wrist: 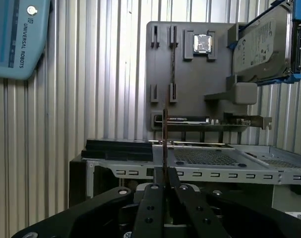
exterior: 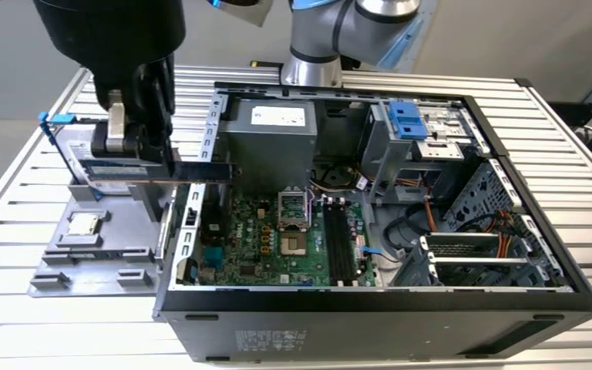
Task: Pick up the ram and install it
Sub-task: 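Pick up the ram and move it above insertion slot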
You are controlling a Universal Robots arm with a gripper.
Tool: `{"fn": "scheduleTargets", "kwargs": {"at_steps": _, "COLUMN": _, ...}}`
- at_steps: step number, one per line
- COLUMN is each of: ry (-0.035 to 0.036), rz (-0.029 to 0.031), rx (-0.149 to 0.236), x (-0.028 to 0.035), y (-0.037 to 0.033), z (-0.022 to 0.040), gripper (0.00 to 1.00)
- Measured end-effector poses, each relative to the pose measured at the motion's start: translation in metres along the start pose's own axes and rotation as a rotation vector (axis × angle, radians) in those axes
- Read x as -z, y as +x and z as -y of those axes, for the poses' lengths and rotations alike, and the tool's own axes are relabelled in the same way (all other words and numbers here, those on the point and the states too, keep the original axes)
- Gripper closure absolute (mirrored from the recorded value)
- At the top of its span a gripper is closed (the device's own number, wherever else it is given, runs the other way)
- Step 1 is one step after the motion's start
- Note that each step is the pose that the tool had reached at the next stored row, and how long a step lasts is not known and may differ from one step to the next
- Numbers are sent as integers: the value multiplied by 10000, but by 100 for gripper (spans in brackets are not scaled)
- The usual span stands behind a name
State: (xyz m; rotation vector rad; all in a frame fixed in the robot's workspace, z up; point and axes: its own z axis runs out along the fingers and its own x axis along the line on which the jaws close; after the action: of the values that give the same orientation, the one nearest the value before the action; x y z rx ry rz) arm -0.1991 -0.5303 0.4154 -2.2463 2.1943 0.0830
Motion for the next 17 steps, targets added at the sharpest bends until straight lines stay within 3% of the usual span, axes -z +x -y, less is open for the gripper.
{"fn": "scheduleTargets", "kwargs": {"at_steps": 17, "ry": -175, "rz": 4, "rx": -6, "x": 23, "y": 18, "z": 607, "gripper": 100}}
